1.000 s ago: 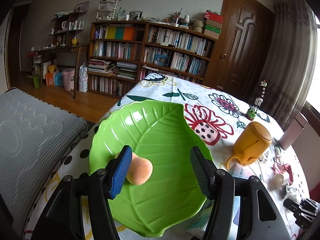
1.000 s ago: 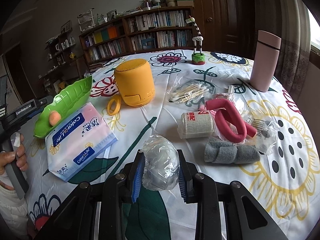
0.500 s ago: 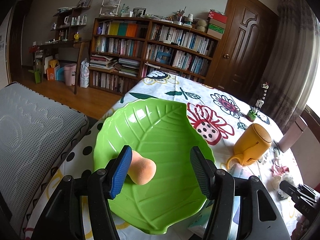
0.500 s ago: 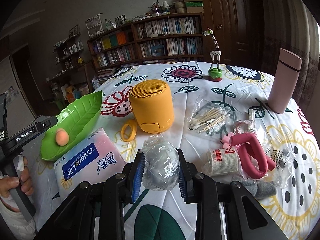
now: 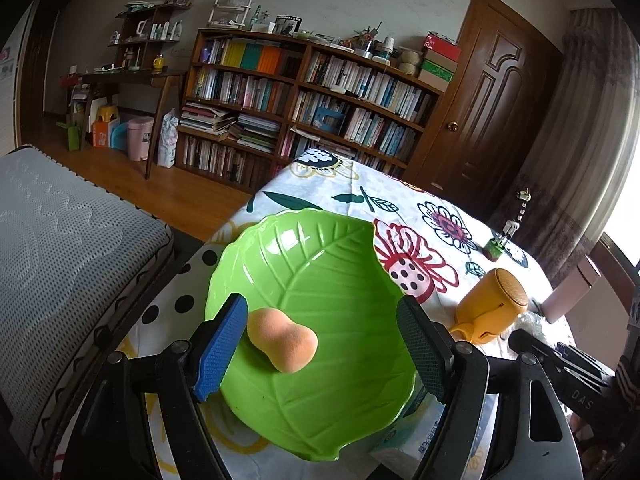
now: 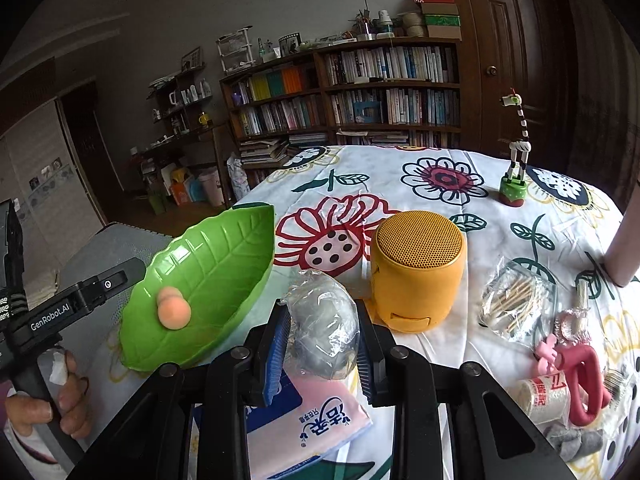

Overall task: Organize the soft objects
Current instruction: 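Lower the clear plastic bag onto the green plate and open the right gripper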

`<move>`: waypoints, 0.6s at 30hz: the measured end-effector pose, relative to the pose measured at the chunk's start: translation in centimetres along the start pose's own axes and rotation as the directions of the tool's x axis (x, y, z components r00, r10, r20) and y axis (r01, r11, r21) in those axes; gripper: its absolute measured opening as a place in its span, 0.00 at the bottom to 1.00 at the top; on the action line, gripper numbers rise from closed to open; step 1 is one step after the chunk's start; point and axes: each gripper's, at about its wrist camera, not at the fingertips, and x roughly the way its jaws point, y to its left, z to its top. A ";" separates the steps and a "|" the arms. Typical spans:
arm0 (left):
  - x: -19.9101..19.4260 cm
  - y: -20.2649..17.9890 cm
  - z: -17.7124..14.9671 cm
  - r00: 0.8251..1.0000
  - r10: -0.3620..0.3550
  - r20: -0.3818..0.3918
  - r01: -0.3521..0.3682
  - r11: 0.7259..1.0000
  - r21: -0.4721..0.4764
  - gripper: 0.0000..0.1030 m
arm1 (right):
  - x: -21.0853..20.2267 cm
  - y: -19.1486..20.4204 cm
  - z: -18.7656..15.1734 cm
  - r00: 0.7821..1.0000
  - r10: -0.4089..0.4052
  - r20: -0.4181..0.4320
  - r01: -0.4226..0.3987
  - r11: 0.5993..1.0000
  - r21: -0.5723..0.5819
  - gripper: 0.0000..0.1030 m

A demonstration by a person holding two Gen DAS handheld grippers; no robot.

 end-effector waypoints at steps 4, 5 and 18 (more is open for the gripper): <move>-0.5 0.5 0.4 1.000 0.001 0.007 -0.001 1.000 -0.018 0.76 | 0.9 0.9 0.5 1.000 0.016 -0.001 -0.016 1.000 -0.009 0.32; -0.6 0.6 0.5 1.000 0.002 0.009 -0.002 1.000 -0.022 0.76 | 1.1 1.0 0.6 1.000 0.020 -0.003 -0.020 1.000 -0.011 0.32; -2.9 2.6 1.9 0.998 0.034 0.056 -0.030 0.996 -0.080 0.80 | 3.3 5.2 1.8 0.996 0.090 -0.015 -0.091 0.992 -0.086 0.32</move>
